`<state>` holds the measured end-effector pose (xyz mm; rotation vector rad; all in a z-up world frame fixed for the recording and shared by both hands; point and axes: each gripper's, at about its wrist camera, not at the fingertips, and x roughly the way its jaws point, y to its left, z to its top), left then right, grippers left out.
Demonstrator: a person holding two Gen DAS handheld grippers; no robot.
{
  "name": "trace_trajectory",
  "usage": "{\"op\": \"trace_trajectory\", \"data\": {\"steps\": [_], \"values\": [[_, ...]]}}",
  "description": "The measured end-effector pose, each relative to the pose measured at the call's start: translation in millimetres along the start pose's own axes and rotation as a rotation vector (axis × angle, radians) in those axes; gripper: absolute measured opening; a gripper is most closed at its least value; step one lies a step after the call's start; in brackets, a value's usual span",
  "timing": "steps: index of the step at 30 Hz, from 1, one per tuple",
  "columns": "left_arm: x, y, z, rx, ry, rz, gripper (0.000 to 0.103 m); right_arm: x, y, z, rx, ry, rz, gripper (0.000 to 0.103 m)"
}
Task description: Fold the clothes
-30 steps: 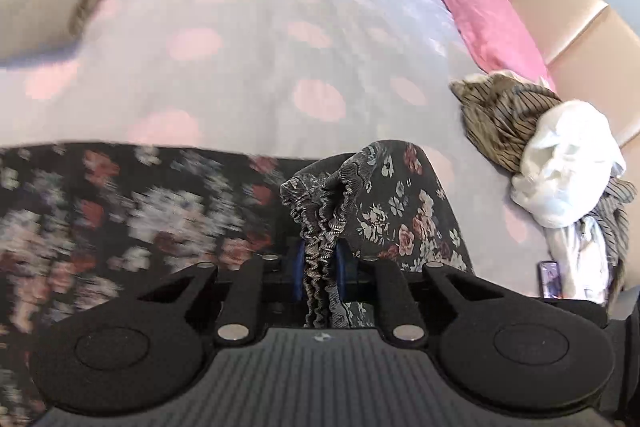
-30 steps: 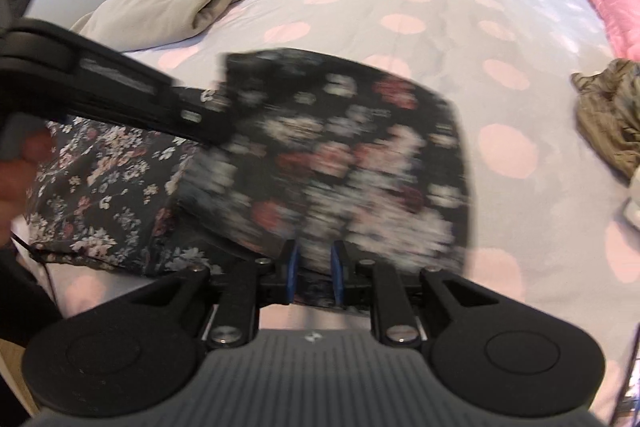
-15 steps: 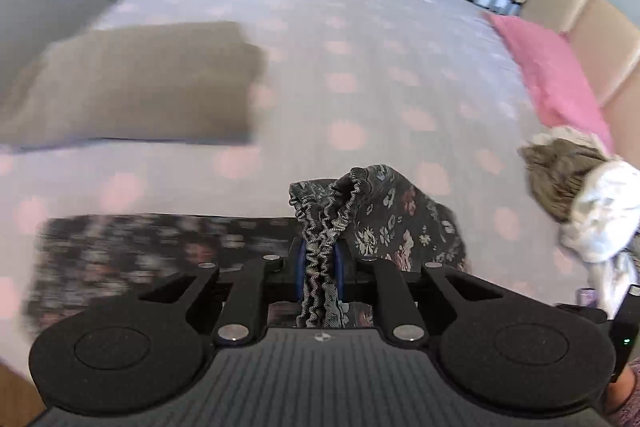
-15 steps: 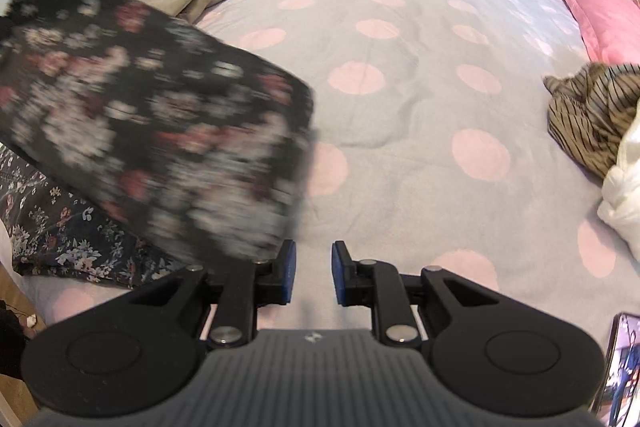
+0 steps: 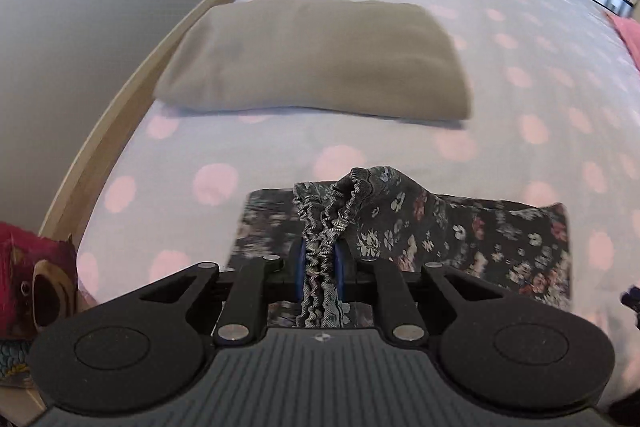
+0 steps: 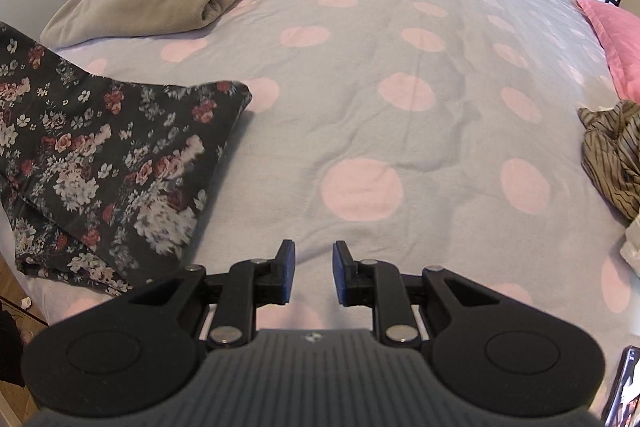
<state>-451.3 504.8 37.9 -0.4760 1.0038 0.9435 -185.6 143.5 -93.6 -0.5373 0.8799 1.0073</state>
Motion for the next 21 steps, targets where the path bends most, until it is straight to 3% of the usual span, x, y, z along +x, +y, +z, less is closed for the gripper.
{"op": "trace_trajectory", "data": {"steps": [7,15,21], "values": [[65.9,30.6,-2.1,-0.004,0.037,0.119,0.012,15.6,0.7,-2.5,0.007,0.036,-0.01,0.023],[133.6,40.7,-7.5,-0.019,0.08,0.188,0.013,30.4,-4.4,-1.4,0.036,0.062,0.011,0.024],[160.8,32.5,-14.4,0.063,0.128,0.261,0.018,32.4,-3.4,7.9,0.105,0.039,0.135,0.032]]}}
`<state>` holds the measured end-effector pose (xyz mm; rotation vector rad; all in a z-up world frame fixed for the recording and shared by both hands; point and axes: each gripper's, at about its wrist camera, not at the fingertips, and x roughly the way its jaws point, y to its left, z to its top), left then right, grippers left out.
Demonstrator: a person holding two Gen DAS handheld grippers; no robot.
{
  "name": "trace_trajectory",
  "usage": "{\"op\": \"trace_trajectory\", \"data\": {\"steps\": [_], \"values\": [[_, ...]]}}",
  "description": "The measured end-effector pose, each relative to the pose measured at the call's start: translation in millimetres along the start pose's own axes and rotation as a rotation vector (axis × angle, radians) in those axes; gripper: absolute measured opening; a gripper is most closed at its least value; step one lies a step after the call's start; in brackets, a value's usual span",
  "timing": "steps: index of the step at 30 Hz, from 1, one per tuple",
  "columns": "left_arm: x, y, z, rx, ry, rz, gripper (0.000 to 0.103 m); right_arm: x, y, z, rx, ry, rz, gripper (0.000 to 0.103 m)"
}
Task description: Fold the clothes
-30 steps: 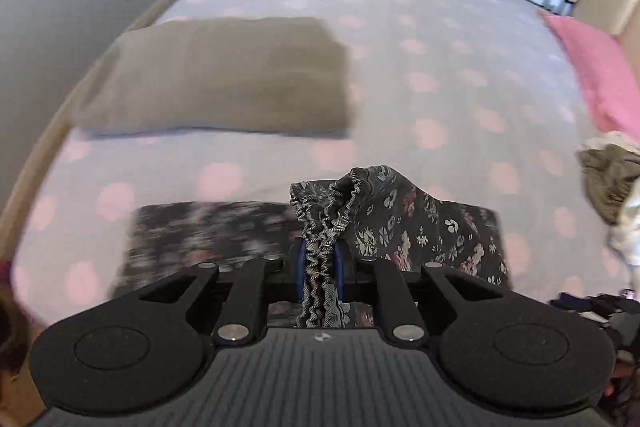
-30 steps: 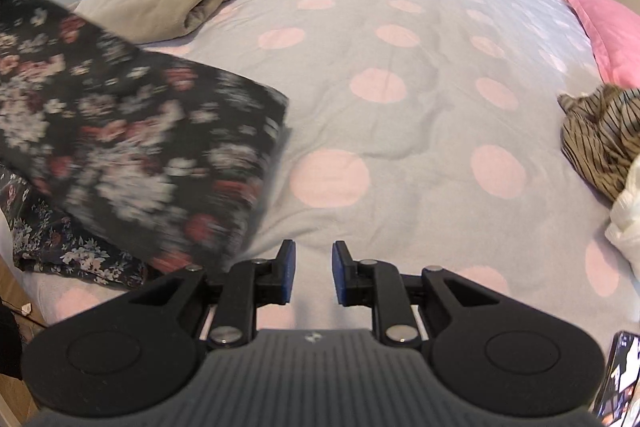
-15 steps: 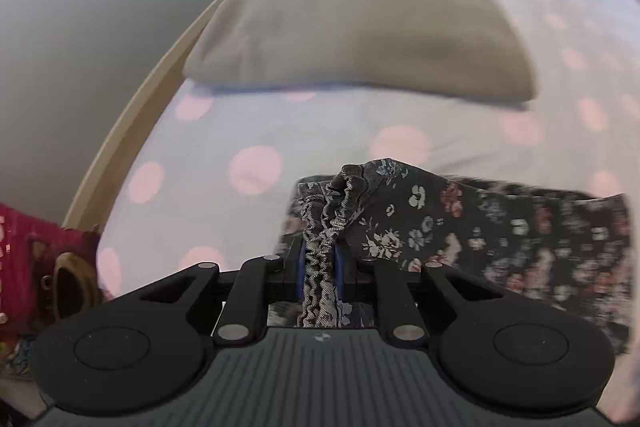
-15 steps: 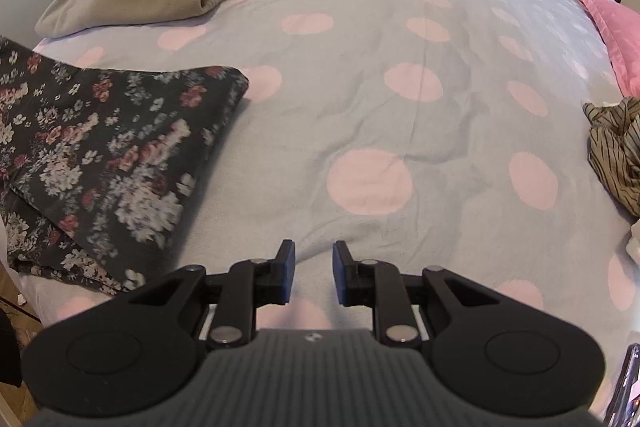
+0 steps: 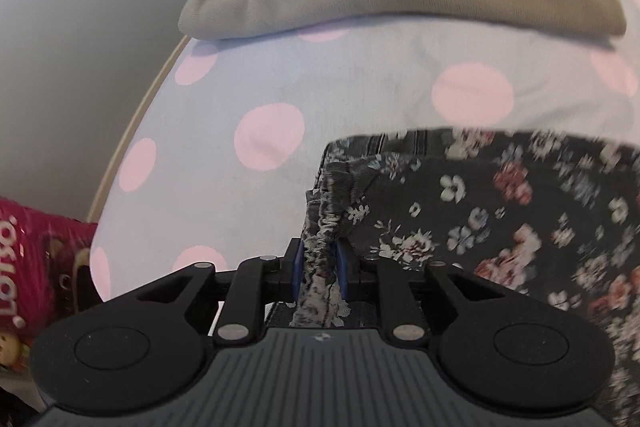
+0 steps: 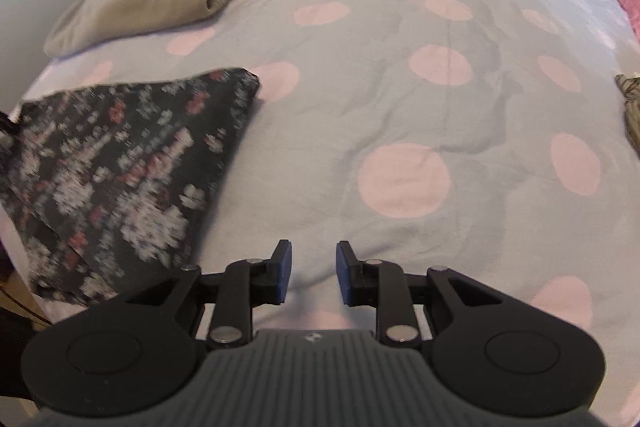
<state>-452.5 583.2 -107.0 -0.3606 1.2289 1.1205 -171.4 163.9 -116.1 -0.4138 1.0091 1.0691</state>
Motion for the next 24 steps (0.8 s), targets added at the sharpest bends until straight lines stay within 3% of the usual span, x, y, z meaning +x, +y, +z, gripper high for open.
{"op": "trace_trajectory", "data": {"steps": [2,9,18,21,23,24], "values": [[5.0,-5.2,-1.7,0.024,0.006,0.024,0.019,-0.5,3.0,5.0,0.035,-0.011,0.058,0.04],[0.0,-18.3,-6.4,0.119,-0.052,0.114,0.024,13.4,16.5,24.5,0.19,-0.014,0.24,0.051],[13.9,-20.4,-9.2,0.14,-0.016,0.129,0.025,73.5,28.5,17.6,0.319,0.1,0.298,0.049],[16.9,-26.1,-9.5,0.167,-0.009,0.147,0.025,81.0,24.9,16.8,0.341,0.103,0.33,0.038],[20.0,-30.3,-9.7,0.191,-0.006,0.159,0.025,84.9,22.0,17.1,0.361,0.109,0.356,0.019],[21.3,-31.7,-9.6,0.2,-0.005,0.163,0.025,84.7,20.2,16.9,0.375,0.108,0.374,0.017]]}}
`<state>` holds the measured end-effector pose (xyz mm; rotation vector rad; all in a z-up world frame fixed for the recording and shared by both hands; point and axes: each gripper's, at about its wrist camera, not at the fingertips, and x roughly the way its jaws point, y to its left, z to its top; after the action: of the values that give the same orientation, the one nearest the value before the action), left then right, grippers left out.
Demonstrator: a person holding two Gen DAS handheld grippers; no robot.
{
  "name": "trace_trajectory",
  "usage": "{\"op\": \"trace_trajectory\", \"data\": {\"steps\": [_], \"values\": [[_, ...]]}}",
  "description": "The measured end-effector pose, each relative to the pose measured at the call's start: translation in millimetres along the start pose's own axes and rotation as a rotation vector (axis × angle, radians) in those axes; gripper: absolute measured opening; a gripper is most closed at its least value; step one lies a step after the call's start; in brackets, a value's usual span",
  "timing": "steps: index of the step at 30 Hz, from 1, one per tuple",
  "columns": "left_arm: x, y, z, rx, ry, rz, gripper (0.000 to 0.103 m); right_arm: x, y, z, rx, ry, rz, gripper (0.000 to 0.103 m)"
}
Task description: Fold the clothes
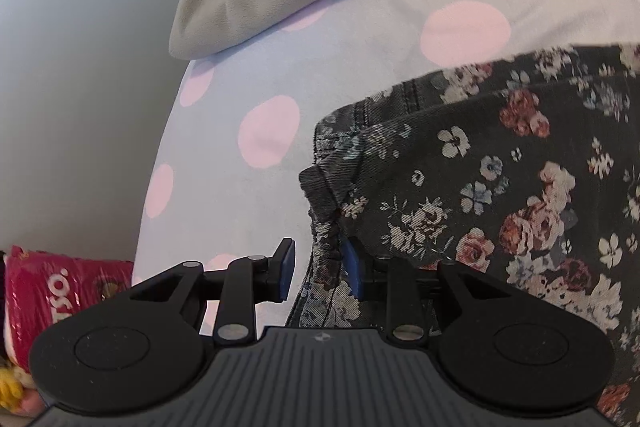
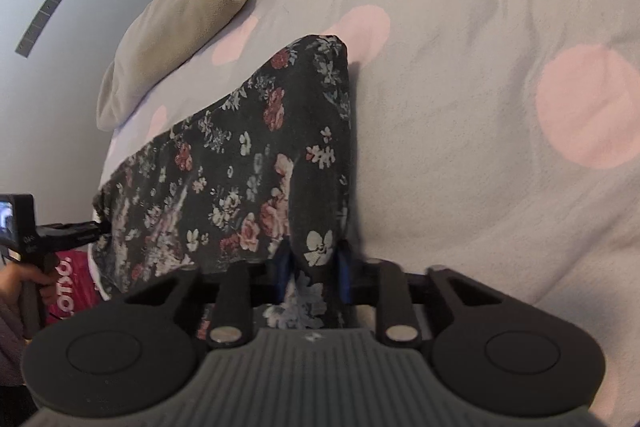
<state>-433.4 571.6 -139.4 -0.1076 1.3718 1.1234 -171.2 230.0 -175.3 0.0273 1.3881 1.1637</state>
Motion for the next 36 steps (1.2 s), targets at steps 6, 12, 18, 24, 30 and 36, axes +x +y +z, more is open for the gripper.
{"op": "trace_trajectory", "data": {"steps": [6,12,18,24,30,36], "values": [[3.8,-8.7,-0.1,0.051,-0.01,0.012,0.025,-27.8,15.2,-0.3,-0.018,-0.051,0.039,0.008],[-7.9,-12.7,5.5,0.056,-0.038,-0.06,0.025,-68.3,20.2,1.0,-0.041,-0.093,0.004,0.007],[-25.2,-28.8,17.6,0.072,-0.054,-0.128,0.026,-132.3,-29.9,4.8,-0.02,-0.188,-0.194,0.0],[-28.6,-45.7,25.8,0.136,-0.037,-0.106,0.026,-163.8,-75.7,3.7,0.121,-0.167,-0.077,0.003],[-27.1,-23.3,28.2,0.03,-0.017,-0.048,0.026,-141.1,-47.8,-5.4,0.022,-0.097,-0.016,0.026],[-25.4,-9.2,20.9,-0.008,-0.016,-0.058,0.026,-109.3,-31.7,-7.5,-0.047,-0.073,0.003,0.036]]}}
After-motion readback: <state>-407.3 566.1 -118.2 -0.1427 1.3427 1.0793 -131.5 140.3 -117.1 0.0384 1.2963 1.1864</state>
